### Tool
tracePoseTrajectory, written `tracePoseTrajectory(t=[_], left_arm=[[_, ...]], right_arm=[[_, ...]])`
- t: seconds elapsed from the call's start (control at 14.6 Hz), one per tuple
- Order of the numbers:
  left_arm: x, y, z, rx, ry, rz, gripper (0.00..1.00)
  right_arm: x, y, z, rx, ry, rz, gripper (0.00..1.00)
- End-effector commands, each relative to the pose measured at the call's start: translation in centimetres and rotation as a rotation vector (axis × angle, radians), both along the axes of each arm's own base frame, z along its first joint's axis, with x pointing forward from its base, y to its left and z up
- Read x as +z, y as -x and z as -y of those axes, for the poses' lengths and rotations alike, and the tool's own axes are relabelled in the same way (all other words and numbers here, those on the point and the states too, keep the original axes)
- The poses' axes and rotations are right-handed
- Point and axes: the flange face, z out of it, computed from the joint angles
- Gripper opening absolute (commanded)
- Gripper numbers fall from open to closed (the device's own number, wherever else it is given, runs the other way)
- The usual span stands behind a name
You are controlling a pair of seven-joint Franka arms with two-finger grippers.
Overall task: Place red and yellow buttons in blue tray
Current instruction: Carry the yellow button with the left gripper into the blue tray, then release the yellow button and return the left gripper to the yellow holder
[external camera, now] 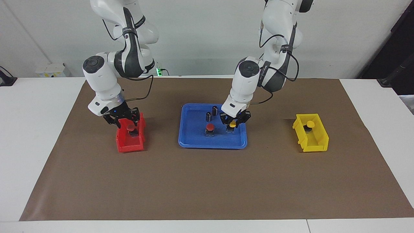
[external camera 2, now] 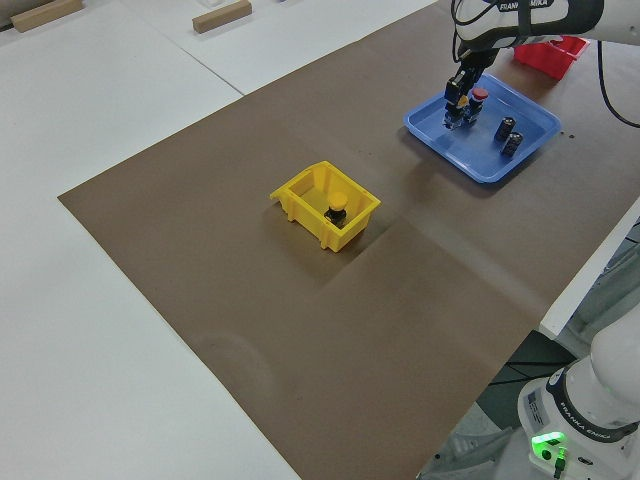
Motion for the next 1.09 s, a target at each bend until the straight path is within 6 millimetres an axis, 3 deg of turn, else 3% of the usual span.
tracePoseTrajectory(t=[0.0,0.14,0.21,0.27,0.34,0.41,0.55,0.62,0.68,0.75,0.89,0.96,1.03], left_arm=[[-1.1,0.1,0.8,0.015,0.015,-0.001,0.01],[-1.5,0.8,1.6,-0.003,0.011,-0.004,0.03],[-1.6,0.9,1.7,-0.004,0.013,-0.003,0.11],[-1.9,0.7,1.7,-0.003,0.01,-0.005,0.29],[-1.8,0.7,1.9,-0.003,0.011,-0.004,0.58],[-1.4,0.6,2.0,-0.003,0.011,-0.005,0.76],[0.0,0.2,1.8,-0.001,-0.004,-0.023,0.98],[1.4,-0.2,1.0,0.007,-0.017,-0.039,1.0],[3.8,-0.4,0.0,0.009,-0.032,-0.058,1.0],[5.4,-1.6,-2.8,0.033,-0.061,-0.091,1.0],[6.8,-3.5,-8.3,-0.064,-0.07,-0.12,1.0],[7.5,-5.1,-12.4,-0.082,-0.064,-0.121,1.0],[8.2,-6.1,-15.2,-0.094,-0.059,-0.119,1.0]], right_arm=[[-1.8,0.9,0.6,0.043,-0.015,0.031,0.72],[-2.6,1.6,0.5,0.044,-0.013,0.039,0.7],[-2.7,1.6,0.7,0.043,-0.013,0.038,0.69],[-2.7,1.7,0.7,0.047,-0.012,0.038,0.68],[-2.8,1.8,0.7,0.05,-0.011,0.036,0.67],[-2.9,2.0,0.7,0.05,-0.011,0.038,0.66],[-3.2,2.1,0.7,0.052,-0.012,0.032,0.6],[-3.1,2.1,0.8,0.061,-0.011,0.034,0.55],[-3.1,2.2,1.1,0.062,-0.01,0.033,0.5],[-3.1,2.1,1.3,0.067,-0.009,0.035,0.44],[-2.9,2.0,1.3,0.088,-0.007,0.035,0.31],[-2.4,1.6,1.3,0.095,-0.007,0.034,0.29],[-1.5,0.9,1.3,0.097,-0.01,0.024,0.29]])
